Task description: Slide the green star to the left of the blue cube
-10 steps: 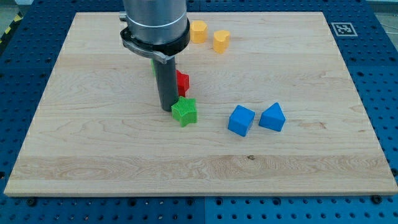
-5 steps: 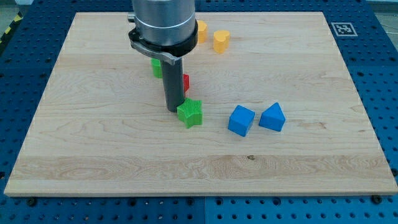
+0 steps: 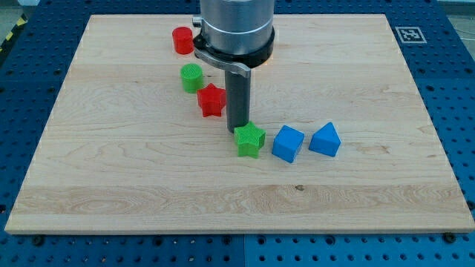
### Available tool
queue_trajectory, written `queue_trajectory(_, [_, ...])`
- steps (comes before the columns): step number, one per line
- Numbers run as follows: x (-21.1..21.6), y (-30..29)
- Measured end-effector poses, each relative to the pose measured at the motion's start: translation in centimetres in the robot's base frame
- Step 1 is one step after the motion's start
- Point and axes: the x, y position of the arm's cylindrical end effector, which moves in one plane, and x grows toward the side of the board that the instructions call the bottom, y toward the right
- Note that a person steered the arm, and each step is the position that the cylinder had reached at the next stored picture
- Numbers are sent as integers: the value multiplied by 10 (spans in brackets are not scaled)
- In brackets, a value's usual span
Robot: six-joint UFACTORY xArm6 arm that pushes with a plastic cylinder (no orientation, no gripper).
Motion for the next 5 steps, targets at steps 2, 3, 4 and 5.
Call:
queue_trajectory(2, [3,4])
queue_trajectory(3, [0,-1])
queue_trajectory(4, [-1,-23])
queue_trajectory(5, [-1,-23])
